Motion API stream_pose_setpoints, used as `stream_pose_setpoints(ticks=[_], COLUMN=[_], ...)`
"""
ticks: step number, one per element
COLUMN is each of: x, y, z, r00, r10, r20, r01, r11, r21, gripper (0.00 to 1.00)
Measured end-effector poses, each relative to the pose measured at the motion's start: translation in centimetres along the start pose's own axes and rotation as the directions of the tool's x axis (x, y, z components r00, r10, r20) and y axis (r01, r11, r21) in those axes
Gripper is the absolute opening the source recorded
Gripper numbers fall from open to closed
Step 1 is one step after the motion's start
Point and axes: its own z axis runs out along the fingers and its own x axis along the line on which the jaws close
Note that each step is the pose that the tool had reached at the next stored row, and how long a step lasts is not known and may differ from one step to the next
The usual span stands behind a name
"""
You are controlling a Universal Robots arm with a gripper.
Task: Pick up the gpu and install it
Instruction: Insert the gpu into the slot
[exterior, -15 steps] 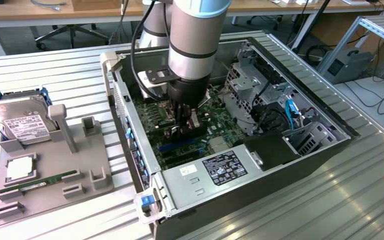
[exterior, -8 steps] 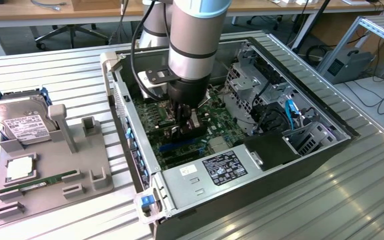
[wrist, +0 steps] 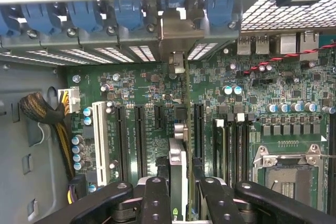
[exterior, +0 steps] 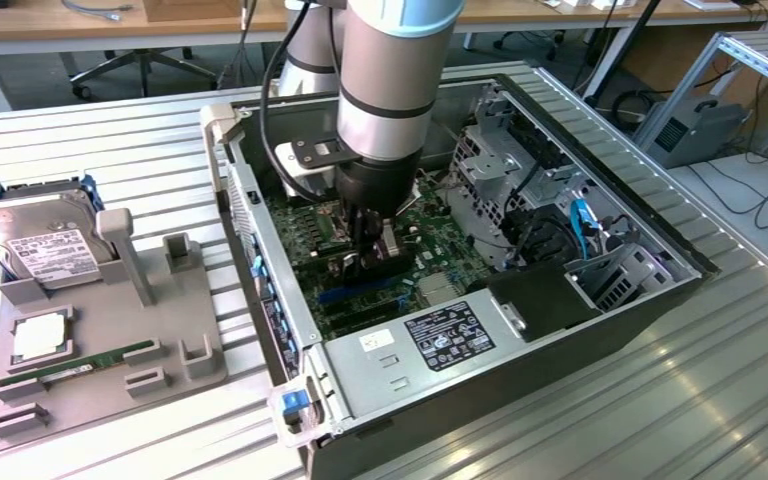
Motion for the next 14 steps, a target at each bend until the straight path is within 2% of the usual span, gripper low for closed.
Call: stream_pose_setpoints(ticks=[14], x=[0.01], y=[0.00], z=[0.15], r00=[1.0000], r10=[-0.002], r20=[0.0000], r01=[0.002], r11=[1.0000], r21=[0.0000], gripper=[0.27])
